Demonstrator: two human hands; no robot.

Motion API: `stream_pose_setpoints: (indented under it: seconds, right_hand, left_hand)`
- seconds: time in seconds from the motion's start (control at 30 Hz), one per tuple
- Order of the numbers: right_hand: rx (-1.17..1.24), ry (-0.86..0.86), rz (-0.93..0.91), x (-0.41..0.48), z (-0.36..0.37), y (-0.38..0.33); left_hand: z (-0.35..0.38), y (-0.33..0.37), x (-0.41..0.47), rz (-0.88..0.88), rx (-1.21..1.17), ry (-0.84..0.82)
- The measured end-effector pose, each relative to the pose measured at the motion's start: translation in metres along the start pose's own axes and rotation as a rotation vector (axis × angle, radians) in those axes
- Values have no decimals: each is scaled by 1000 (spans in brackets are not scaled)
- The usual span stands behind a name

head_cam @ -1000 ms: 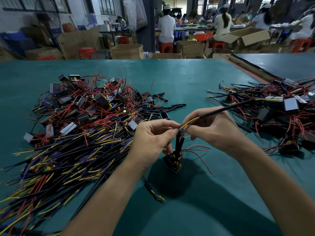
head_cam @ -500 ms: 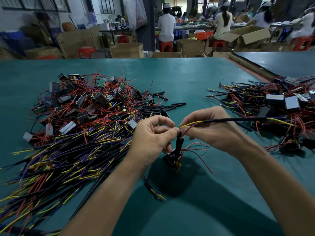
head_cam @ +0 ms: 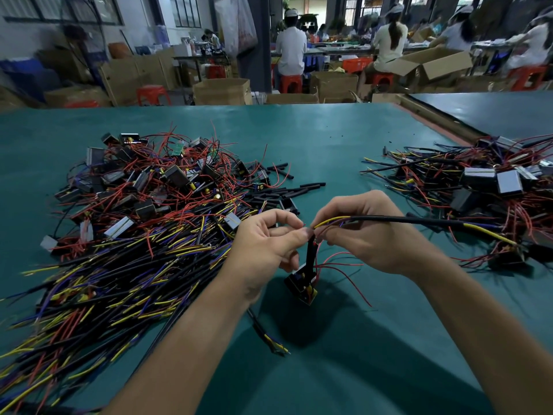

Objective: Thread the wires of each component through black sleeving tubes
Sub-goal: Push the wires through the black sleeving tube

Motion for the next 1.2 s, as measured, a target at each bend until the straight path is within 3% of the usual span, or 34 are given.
stream_pose_setpoints:
  seconds: [0.1,0.4,0.67,1.0,1.2]
  right_hand:
    - [-45,20,4,0,0,1]
    - [-102,108,40,-1,-4,6]
    - [-127,113,21,0,-5,4]
    - [-72,61,-10,1,-3,5]
    - [-1,9,-37,1,0,0]
  left_hand:
    - [-1,-1,1,7,19,19]
    - [-2,15,-8,300,284,169]
    - [1,9,-4,208,159,118]
    - [0,-1,-2,134,168,117]
    - [9,-3,0,14,132,-44]
Point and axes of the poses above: each hand's wrist, its own x-axis towards the middle knuckle, its own z-axis out of the palm, y = z × x, the point moved 8 cm from there along x, towards the middle knuckle, and after that the axes turned 5 degrees about -z, right-handed, at the moved point
